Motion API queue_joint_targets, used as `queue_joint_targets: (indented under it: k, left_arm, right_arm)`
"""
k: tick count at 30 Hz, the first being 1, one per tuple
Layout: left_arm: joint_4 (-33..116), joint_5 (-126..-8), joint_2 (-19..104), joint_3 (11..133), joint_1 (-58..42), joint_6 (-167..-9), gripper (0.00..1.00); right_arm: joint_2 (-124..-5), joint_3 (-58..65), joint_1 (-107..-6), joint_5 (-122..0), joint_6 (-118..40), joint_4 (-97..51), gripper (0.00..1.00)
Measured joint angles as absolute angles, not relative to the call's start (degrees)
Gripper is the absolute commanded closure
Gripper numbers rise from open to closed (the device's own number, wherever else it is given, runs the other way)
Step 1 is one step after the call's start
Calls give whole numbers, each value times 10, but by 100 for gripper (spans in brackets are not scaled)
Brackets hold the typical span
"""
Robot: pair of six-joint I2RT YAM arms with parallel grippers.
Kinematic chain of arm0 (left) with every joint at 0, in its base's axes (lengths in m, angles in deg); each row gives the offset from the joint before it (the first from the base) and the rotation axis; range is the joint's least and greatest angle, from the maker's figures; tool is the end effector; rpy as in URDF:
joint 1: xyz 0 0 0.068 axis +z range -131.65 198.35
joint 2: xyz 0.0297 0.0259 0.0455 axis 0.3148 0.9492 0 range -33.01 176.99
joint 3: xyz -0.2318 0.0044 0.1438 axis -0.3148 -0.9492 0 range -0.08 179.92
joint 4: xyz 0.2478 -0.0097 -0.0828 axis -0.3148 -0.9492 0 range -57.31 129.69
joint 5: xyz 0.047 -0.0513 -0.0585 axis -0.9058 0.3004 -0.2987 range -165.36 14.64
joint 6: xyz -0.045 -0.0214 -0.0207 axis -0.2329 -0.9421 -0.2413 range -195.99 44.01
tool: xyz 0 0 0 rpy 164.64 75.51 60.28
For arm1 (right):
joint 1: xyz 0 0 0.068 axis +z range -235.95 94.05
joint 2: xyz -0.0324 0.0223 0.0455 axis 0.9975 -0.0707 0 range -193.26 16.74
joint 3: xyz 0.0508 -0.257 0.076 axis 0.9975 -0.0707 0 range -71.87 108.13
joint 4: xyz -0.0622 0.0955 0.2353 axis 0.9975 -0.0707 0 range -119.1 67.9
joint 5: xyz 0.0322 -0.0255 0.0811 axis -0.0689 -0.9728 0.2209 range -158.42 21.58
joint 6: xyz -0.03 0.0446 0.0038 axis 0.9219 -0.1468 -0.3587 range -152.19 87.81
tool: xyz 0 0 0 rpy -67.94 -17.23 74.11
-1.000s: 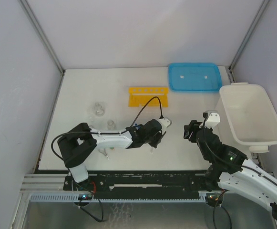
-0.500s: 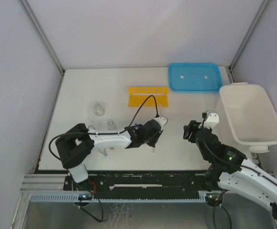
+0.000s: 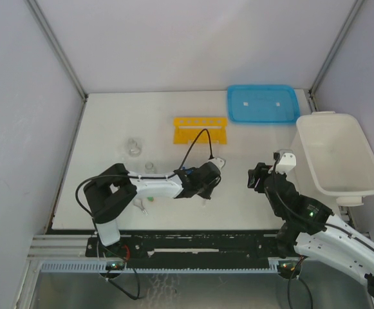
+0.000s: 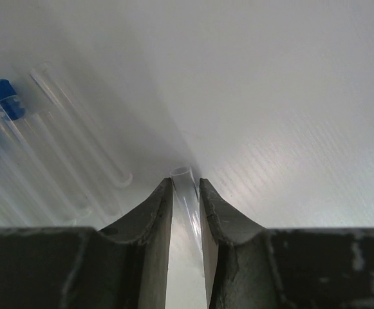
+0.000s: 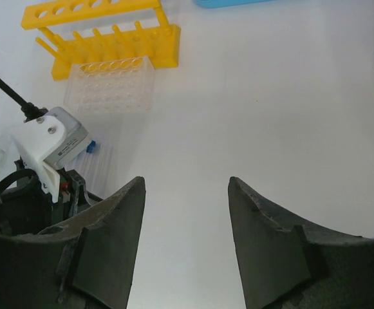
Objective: Organize the chemistry lab equipment
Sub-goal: Pick up the test tube at the center of the board.
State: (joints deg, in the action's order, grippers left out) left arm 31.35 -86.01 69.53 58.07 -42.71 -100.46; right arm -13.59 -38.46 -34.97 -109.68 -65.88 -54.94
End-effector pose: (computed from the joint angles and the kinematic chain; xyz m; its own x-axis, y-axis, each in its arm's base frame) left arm 0.1802 -0.3122 0.1560 -0.6843 0.3962 -0.6121 0.5739 0.8106 -0.1169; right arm 0.0945 0.0792 0.2699 -0.3840 0.1885 -0.9039 -0.0126 0.9778 0.2093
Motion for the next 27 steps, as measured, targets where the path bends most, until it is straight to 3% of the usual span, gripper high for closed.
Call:
queue_joint_targets:
  k: [12, 17, 27]
  left_arm:
    - [315, -838, 715, 602, -411, -1076, 99]
    - [356, -802, 718, 592, -405, -1131, 100]
    - [646, -695, 700, 424, -364, -1364, 98]
  right_arm:
    - [-136, -387, -350, -1096, -661, -549, 45]
    - [-136, -389, -350, -1094, -661, -550, 45]
    - [-138, -397, -350, -1076, -659, -543, 45]
